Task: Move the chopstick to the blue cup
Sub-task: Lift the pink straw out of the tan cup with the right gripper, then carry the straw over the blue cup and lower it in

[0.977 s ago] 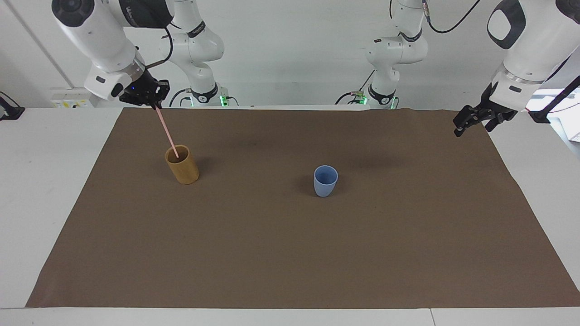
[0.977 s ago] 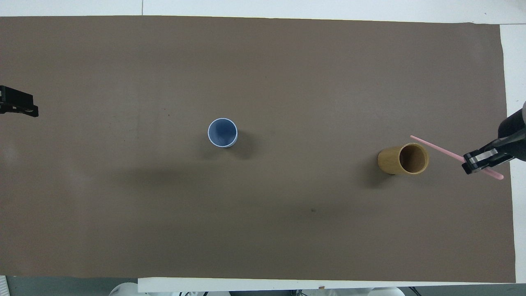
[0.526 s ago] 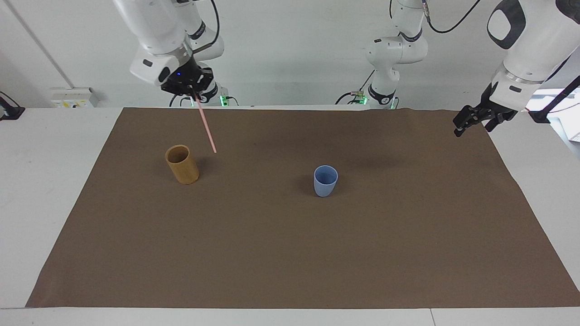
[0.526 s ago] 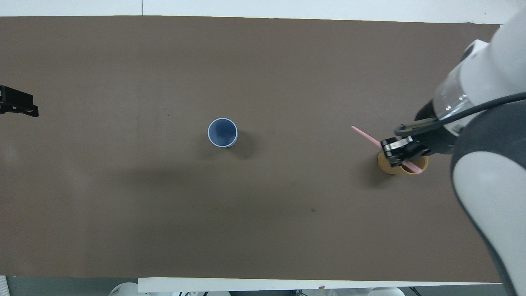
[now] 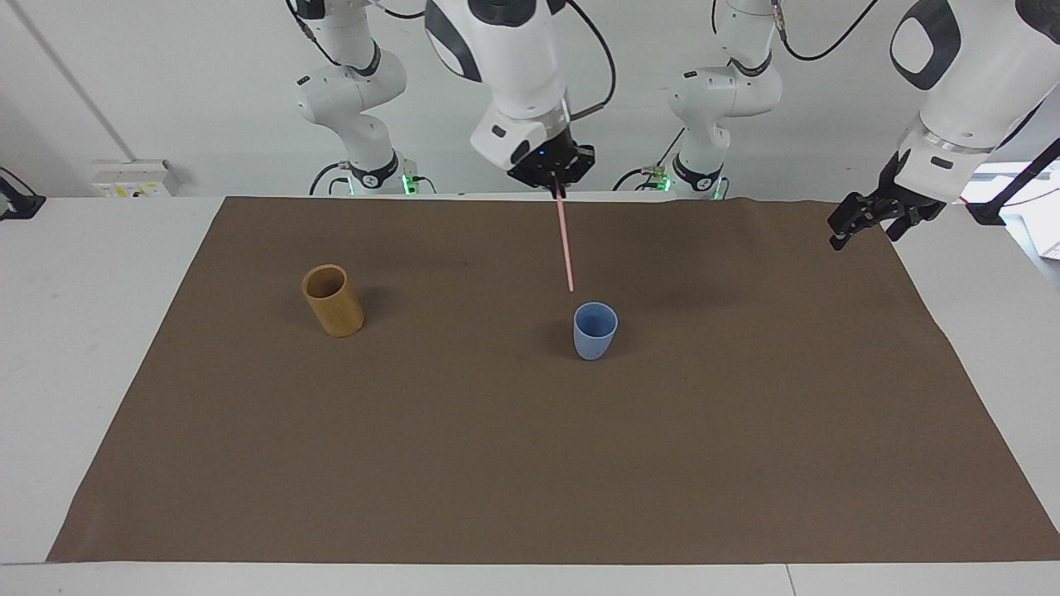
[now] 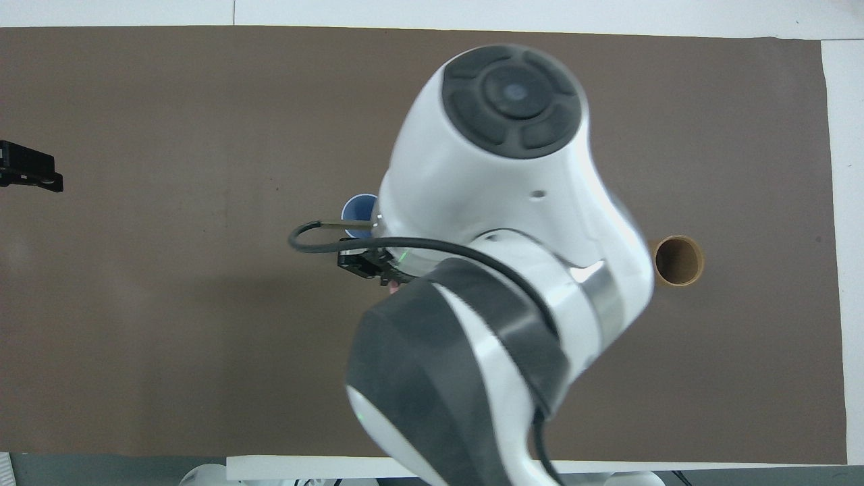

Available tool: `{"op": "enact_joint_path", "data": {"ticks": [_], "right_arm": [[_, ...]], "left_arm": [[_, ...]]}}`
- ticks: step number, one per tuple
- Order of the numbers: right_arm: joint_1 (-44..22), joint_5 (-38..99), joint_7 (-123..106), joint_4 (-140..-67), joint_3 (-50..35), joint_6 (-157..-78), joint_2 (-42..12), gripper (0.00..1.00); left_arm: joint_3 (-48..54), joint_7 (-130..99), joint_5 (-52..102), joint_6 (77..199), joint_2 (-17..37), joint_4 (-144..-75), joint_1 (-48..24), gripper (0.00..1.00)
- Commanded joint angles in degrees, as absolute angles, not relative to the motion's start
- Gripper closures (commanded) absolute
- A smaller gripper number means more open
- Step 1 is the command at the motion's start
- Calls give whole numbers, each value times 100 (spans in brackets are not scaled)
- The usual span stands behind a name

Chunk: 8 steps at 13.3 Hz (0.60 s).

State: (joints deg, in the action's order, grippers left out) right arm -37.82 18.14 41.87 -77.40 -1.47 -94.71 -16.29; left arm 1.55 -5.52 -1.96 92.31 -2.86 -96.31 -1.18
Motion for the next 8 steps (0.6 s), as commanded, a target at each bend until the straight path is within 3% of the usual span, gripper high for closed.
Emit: {"op": "enact_joint_path", "data": {"ticks": [1,8], "right_arm": [[-3770,1995,4228,-7567,-123,-9659,-1872,100],[-3867,2030,4245,-8383,-149,-9931,-1741,100]], "left_arm": [[149,-562,-299,9132,-272,-9571,-123,0],[149,-562,-299,9123,-281,-9571,-123,0]]}}
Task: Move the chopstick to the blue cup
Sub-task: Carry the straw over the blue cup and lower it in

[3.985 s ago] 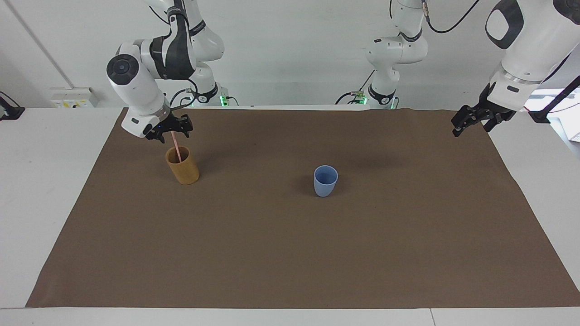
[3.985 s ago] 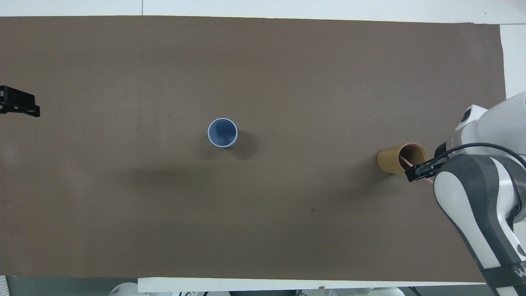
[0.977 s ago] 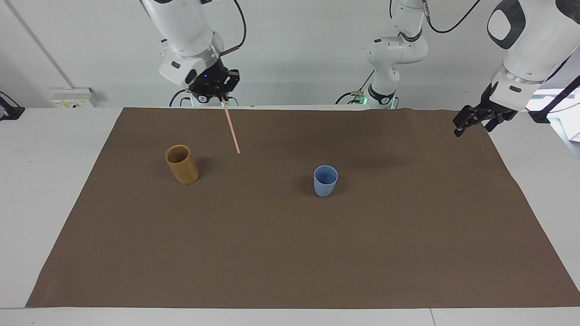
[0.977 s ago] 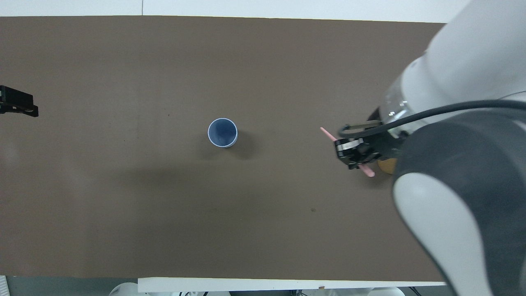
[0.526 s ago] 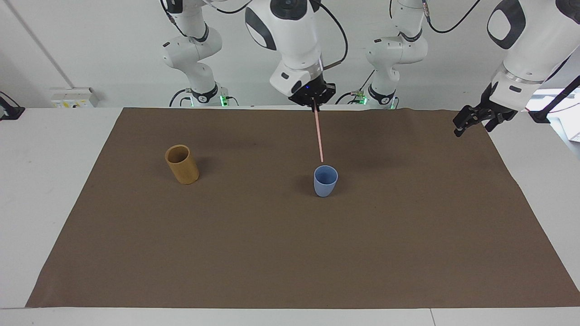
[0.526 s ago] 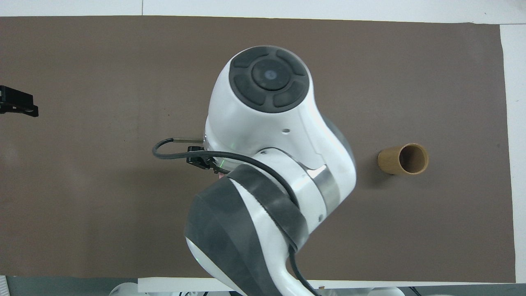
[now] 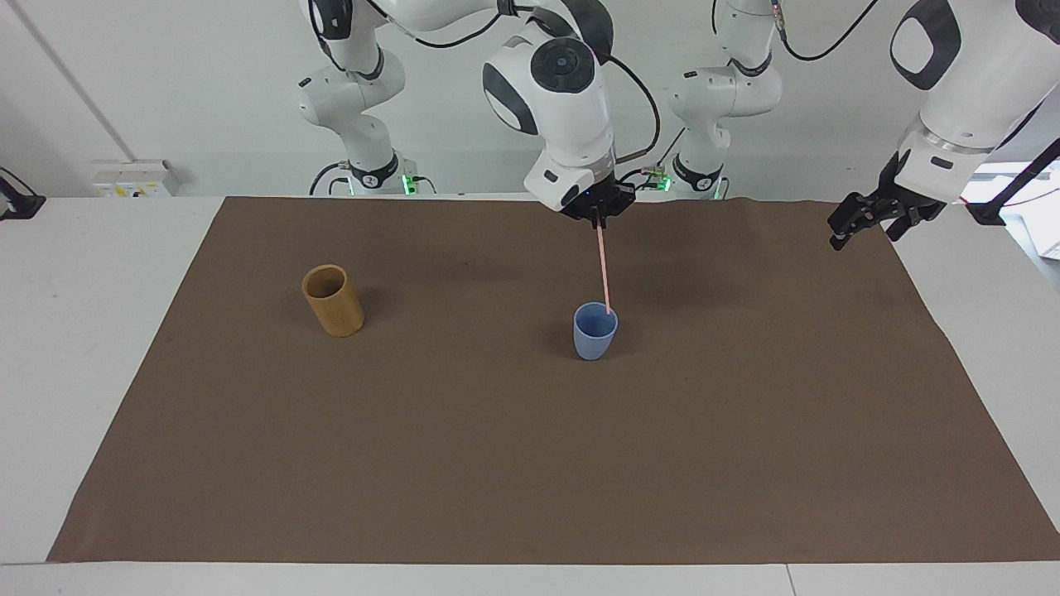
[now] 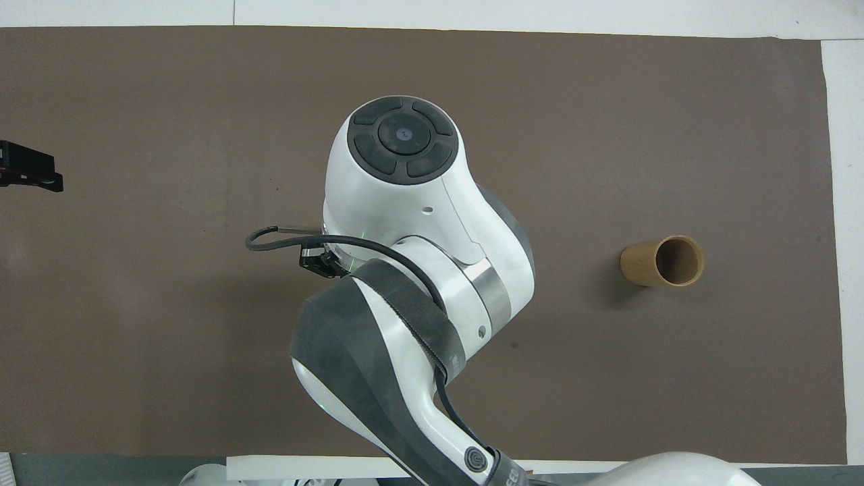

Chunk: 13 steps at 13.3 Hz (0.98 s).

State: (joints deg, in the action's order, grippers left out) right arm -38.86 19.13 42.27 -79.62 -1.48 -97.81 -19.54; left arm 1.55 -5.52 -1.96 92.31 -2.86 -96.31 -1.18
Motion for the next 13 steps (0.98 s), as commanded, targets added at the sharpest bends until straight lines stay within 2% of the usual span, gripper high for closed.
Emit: {"op": "enact_joint_path", "data": {"ticks": [1,3,4,5,6,7,11,13], "right_arm": [[-3841,2022,4236,-8472,-141,-10010,-1714,99],[-3832,2021,4236,-8525,-141,-10212,-1696,99],[-3815,2013,4228,-8543,-141,-10291,-1696,92],[-3806,1995,4184,-8543,-141,-10309,-1696,69],[-3745,1960,4149,-8517,-141,-10292,-1696,30],[-3701,1899,4070,-8456,-132,-10248,-1705,0],[-3394,1311,3999,-7947,-114,-9985,-1740,0],[-3078,680,3641,-7744,-70,-9897,-1557,0]], "left_arm": [[149,-562,-299,9123,-281,-9571,-123,0],[149,-562,-299,9123,-272,-9571,-123,0],[149,-562,-299,9123,-272,-9571,-123,0],[149,-562,-299,9123,-272,-9571,-123,0],[149,-562,-299,9123,-272,-9571,-123,0],[149,-562,-299,9132,-272,-9571,-123,0],[149,-562,-299,9123,-272,-9571,-123,0],[149,-562,-299,9123,-273,-9571,-123,0]]}}
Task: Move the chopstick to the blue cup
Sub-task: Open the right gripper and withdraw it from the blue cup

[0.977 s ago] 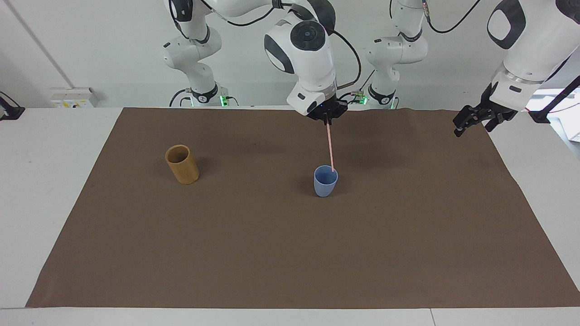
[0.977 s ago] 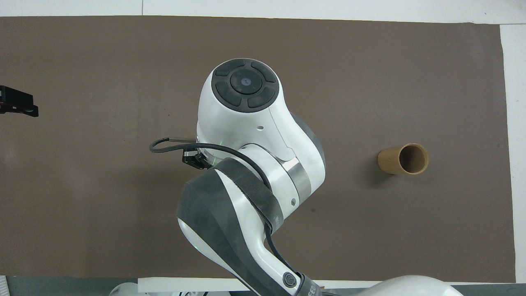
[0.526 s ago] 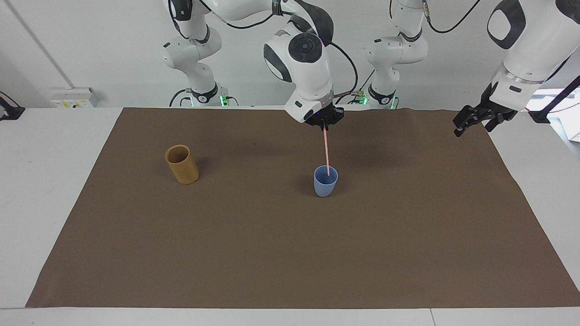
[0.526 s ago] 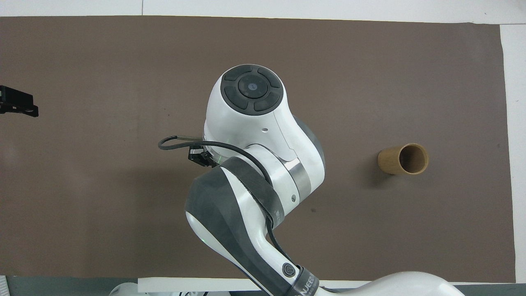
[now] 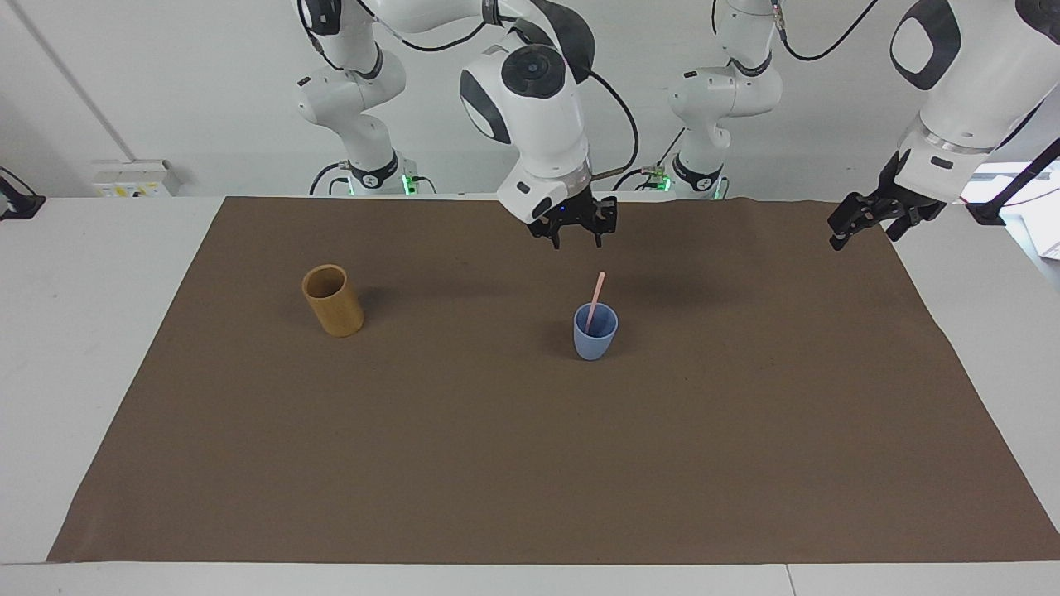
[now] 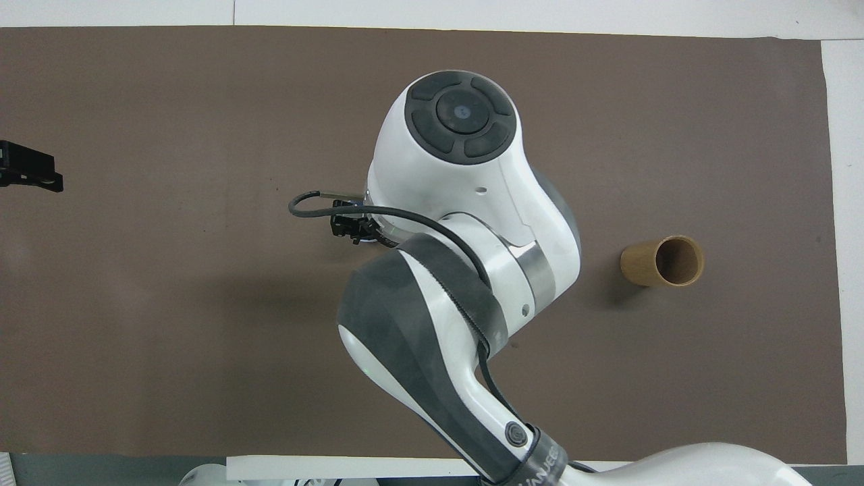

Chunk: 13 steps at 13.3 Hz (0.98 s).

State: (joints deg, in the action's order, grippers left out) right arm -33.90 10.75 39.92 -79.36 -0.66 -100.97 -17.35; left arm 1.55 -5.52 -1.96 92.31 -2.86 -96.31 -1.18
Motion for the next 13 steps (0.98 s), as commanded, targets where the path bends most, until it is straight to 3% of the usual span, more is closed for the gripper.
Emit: {"op": "enact_joint_path", "data": {"ticks": [1,6,8,13], "right_arm": [[-2824,468,3291,-7734,-79,-9696,-1364,0],[-1198,-145,1305,-7726,-70,-8010,-362,0],[-662,-439,321,-7726,-62,-7675,-185,0],[-150,-396,-325,-8462,-70,-7760,166,0]], "left_arm": [[149,-562,-299,9123,-272,-9571,-123,0],[149,-562,-299,9123,-281,-9571,-123,0],[149,-562,-299,9132,-273,-9571,-123,0],[149,-562,-299,9123,-272,-9571,-123,0]]}}
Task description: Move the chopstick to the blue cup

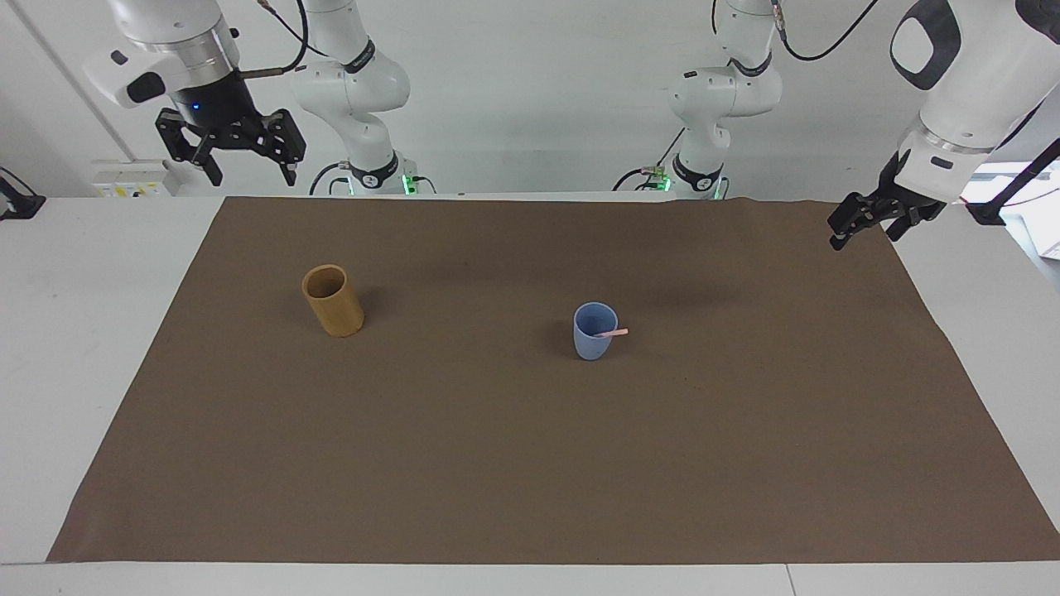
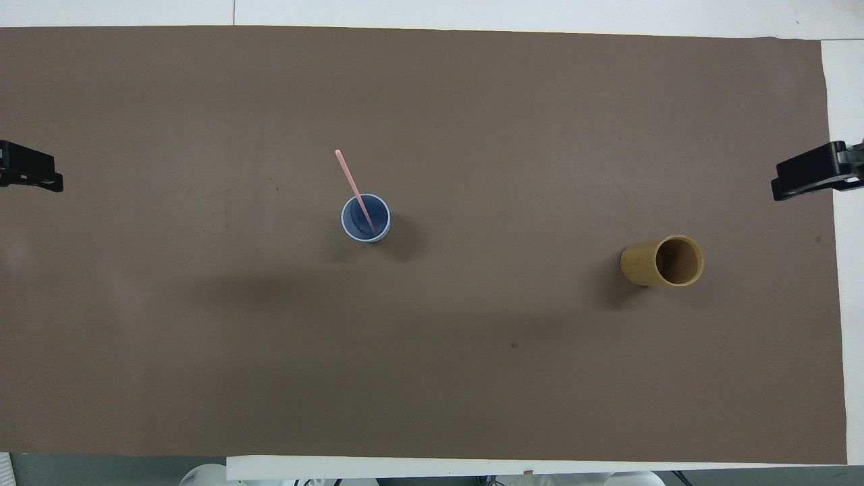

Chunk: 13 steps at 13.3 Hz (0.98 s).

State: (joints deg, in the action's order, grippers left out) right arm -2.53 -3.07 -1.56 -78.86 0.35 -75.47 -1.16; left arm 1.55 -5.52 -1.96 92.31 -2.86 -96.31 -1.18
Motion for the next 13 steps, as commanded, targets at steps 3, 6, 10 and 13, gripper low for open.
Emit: {"op": "enact_joint_path", "data": {"ticks": [3,6,10,13], "right_arm": [[51,-352,-334,-8455,-70,-7630,158,0],[132,-334,-273,-8534,-70,-7629,193,0],[176,-237,-281,-8745,-70,-7699,290,0],[184,-229,-281,-8763,-70,-7664,307,0]], "left_arm": [[149,-562,-299,9123,-272,-9571,-123,0],[149,-562,-299,9123,-272,-9571,-123,0],[149,-562,-299,9123,-272,-9571,-123,0],[149,-562,-299,9123,-272,-9571,-123,0]]}}
